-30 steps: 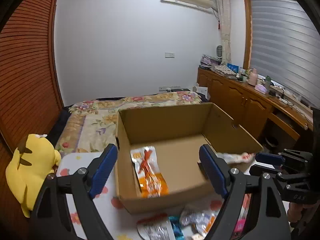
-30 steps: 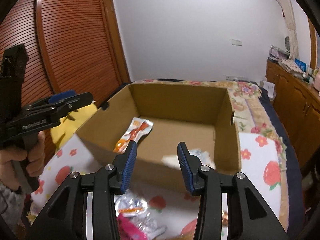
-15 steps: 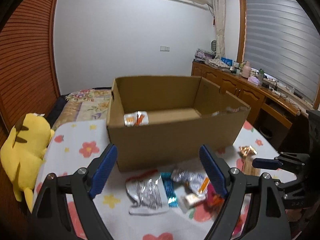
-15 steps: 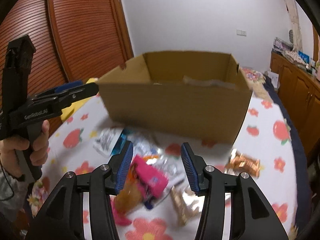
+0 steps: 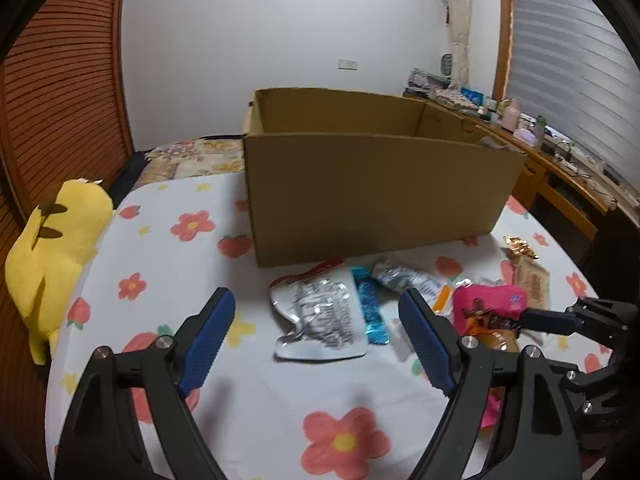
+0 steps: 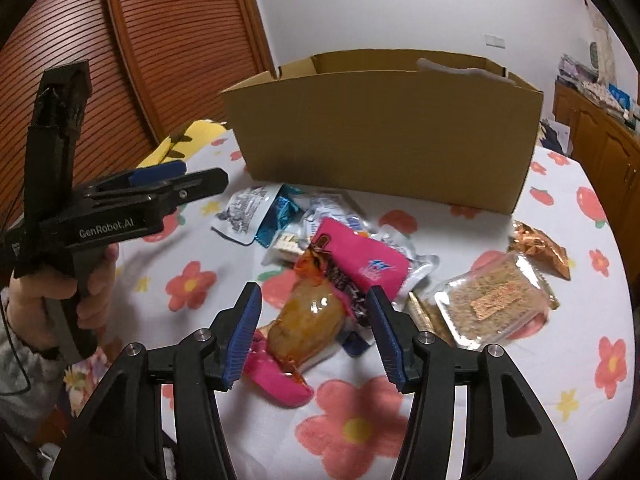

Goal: Organize snacks
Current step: 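Move the left tool to a silver foil packet while the right tool reaches the pink packet, then grasp the silver foil packet with the left tool while the right tool grasps the pink egg packet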

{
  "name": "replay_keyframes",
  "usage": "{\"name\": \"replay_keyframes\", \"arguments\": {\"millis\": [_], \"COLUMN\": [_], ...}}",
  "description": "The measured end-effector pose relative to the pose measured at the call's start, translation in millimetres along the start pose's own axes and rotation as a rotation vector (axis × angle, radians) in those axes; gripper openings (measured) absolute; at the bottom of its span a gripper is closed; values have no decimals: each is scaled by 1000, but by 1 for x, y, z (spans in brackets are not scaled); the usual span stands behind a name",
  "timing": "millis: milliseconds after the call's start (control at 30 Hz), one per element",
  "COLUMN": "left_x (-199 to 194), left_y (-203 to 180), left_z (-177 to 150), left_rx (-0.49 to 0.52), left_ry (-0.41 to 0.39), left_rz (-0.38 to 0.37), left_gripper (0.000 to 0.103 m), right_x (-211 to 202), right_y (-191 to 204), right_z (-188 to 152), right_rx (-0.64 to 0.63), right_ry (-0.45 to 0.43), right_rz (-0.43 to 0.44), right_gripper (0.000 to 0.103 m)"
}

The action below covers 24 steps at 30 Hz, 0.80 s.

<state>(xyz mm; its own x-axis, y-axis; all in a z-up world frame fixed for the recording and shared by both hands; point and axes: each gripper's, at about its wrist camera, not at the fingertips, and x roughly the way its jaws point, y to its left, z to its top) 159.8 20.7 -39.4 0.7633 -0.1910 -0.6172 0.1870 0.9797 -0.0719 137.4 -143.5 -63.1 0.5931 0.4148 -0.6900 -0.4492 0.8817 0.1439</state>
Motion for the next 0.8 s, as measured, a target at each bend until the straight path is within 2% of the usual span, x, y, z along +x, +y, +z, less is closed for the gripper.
{"name": "replay_keyframes", "arguments": {"millis": [100,167,333,433,500,667,800], "left_x": [2,2,-6,-10,-13,-24,-31], "left_y": [3,4,9,8,10,9,8], "left_z": [-4,-7,-12,-14,-16,-16,-14], "left_rx": [6,8,-6,-5,-14,-19,-10], "left_ry": [20,32,17,26,27,-4,-23], "left_rz": [28,38,17,20,-3,-3,35], "left_gripper": [85,94,97,99,102,103,103], "right_x": [5,8,14,15,15,13,11], "right_y": [7,10,15,14,14,12,9], "right_z": [0,-2,-7,-9,-10,-13,-15], "right_rx": [-28,-47,-85,-87,-88,-93,-91], "right_ry": [-1,2,11,18,20,27,34], "right_rz": [-34,-58,-108,-118,-120,-131,-131], "right_gripper": [55,55,55,55,55,55,55]}}
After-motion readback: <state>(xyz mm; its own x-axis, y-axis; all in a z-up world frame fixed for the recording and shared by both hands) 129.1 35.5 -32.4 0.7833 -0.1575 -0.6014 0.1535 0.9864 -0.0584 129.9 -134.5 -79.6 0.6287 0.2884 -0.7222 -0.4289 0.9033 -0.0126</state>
